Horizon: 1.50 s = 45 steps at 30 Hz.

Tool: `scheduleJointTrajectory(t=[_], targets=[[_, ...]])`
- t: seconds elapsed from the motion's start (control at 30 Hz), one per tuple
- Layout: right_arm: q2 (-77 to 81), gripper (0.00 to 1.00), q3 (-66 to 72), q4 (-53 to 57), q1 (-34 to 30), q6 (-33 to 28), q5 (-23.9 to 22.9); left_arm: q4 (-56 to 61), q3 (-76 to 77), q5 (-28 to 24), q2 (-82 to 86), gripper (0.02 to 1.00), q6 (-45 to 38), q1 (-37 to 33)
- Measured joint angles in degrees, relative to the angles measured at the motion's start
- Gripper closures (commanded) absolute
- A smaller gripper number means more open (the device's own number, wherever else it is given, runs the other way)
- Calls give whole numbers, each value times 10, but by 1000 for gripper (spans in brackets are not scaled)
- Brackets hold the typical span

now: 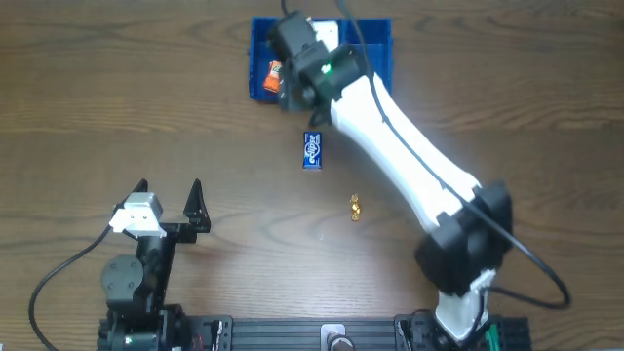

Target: Sort Candies Into Trays

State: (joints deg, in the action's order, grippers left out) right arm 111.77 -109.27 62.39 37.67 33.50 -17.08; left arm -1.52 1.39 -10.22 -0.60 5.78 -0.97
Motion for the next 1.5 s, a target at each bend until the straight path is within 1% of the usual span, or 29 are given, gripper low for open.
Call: scheduleJointTrajectory(t=[0.03,0.07,0.13,0.27,0.4,0.6,0.67,0.8,0.9,1.0,1.23,1.37,1.4,1.43,1.5], targets=[[-3,88,0,2,3,1,2,0,0,0,0,20,0,0],[-9,86,1,9,19,12,17,0,0,0,0,20,0,0],[-7,86,19,-1,27,23,36,0,0,0,0,20,0,0],[28,86,91,-26,22,48,58,0,0,0,0,23,0,0],[81,86,147,-57,15,59,84,0,0,0,0,20,0,0],[118,99,159,-75,14,64,103,0,0,0,0,20,0,0],[120,123,159,-79,13,65,109,0,0,0,0,20,0,0],[128,218,159,-79,4,68,118,0,0,0,0,23,0,0],[134,253,159,-83,-3,70,122,0,0,0,0,23,0,0],[140,334,159,-93,-6,71,124,0,0,0,0,20,0,0],[143,638,158,-103,-5,72,129,0,0,0,0,20,0,0],[143,770,158,-103,-5,73,128,0,0,0,0,20,0,0],[143,818,157,-102,-5,73,127,0,0,0,0,23,0,0],[143,840,157,-103,-5,72,129,0,0,0,0,20,0,0],[143,842,157,-102,-5,71,128,0,0,0,0,20,0,0]])
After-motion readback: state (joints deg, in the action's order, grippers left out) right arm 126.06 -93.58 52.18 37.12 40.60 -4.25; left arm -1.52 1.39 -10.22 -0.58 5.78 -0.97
